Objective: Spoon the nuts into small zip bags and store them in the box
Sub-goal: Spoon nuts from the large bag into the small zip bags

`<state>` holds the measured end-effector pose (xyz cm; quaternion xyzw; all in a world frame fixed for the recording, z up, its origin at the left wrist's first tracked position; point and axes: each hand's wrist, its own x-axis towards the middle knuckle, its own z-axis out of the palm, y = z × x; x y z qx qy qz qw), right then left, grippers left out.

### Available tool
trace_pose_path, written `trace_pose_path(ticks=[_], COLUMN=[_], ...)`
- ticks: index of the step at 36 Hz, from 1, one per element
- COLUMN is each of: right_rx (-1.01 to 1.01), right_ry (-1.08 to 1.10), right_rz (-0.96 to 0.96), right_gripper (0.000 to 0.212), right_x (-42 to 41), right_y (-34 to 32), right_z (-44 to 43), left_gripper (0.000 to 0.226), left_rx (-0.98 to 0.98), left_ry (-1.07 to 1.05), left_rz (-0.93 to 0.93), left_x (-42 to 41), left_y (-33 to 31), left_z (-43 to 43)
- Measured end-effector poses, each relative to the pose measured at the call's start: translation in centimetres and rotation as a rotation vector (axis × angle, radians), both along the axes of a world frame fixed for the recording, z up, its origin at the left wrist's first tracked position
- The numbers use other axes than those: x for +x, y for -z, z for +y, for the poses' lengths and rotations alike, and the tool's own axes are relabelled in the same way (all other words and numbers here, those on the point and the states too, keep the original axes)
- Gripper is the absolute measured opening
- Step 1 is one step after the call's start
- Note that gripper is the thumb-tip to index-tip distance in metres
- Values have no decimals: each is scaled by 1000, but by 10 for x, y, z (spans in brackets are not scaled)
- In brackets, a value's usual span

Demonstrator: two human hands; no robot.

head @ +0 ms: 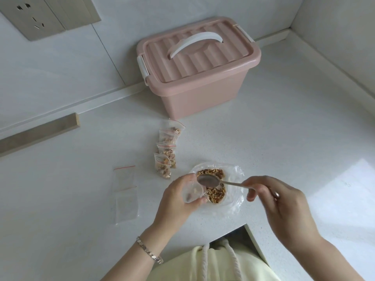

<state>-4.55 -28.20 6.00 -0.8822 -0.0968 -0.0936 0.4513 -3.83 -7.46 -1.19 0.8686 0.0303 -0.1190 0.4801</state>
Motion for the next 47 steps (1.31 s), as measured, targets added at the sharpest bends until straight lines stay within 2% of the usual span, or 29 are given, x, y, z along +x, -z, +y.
trace_pose_path(ticks=[4,9,14,18,22,29,42,47], right_rx=[17,-67,-204,-225,8,443,970,1066], right_ry=[107,135,68,73,203,447,501,510], right_rz=[4,161,120,131,411,692,965,1005], right_gripper=[29,45,63,60,33,38,39,40], right_x=[1,-2,-8,-7,-7,-9,-22,-22], right_y=[11,48,70,75,77,100,112,110], right_z=[-17,-28,-20,-17,-18,-16,13,7], left_gripper=[46,50,49,48,49,48,47,48], left_rx=[-23,-10,-7,-6,-20,-30,-67,-78], left_ry=[-70,-89,-87,-86,-80,-75,-157,-188], left_rz=[31,25,33,27,36,45,126,127], left_x=[-5,-12,-16,-18,-20,-20,-25,-27], left_y=[5,6,6,5,4,6,26,33], left_z=[6,11,12,12,12,11,18,22])
